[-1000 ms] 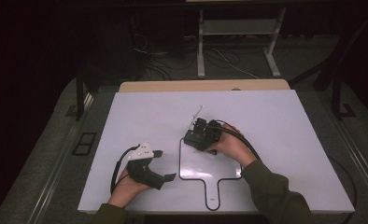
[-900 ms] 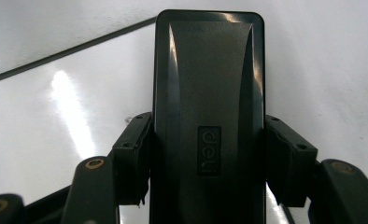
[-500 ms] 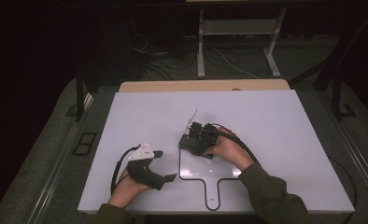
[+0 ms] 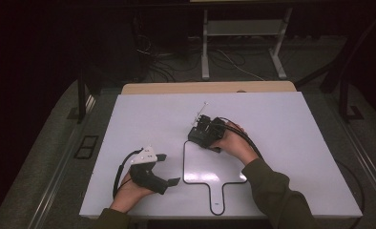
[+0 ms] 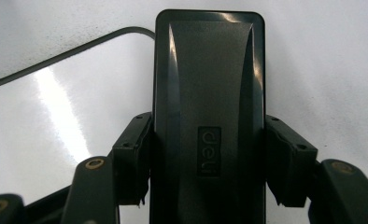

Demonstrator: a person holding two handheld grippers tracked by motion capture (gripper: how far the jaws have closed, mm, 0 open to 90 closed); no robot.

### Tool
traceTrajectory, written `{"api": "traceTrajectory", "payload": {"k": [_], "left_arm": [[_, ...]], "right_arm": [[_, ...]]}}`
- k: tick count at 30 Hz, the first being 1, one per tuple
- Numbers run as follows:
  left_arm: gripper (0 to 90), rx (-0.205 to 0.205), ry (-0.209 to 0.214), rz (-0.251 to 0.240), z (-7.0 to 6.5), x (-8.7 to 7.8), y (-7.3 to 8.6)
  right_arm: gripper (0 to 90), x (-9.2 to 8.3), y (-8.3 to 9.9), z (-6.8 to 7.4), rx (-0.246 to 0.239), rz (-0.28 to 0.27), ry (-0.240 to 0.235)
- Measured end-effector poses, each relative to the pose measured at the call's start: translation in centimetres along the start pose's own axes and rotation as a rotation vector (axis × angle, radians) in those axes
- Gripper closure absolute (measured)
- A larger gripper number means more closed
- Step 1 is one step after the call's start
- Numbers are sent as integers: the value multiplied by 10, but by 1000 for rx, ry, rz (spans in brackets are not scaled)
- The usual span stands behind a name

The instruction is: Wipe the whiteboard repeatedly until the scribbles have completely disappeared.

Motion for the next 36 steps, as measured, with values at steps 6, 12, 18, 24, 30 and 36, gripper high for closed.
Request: {"api": "traceTrajectory", "payload": {"k": [6,12,18,24,30,36], "left_arm": [[0,0,-1,-6,0,0,0],[0,3,1,0,-1,0,0],[0,6,1,0,-1,0,0],[0,2,3,1,-2,0,0],[0,-1,3,-1,-2,0,0],[0,-4,2,-3,-1,0,-1]], "right_arm": [[387,-2,4,-6,17,5,18],[387,-1,3,1,2,9,9],[387,3,-2,26,-41,-2,-42],[387,5,-2,46,-80,-3,-79],[387,-3,3,40,-56,-35,-80],[387,-26,27,8,14,-56,-40]]}}
Point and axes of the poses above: each handheld gripper's, and its own axes: x roughly forward along the jaws, y roughly out of its underside, z roughly to its left, the point moved 10 cm from there along x, roughly forward along the jaws, and after that the axes turned 10 degrees about -y, right-handed, at the moved point
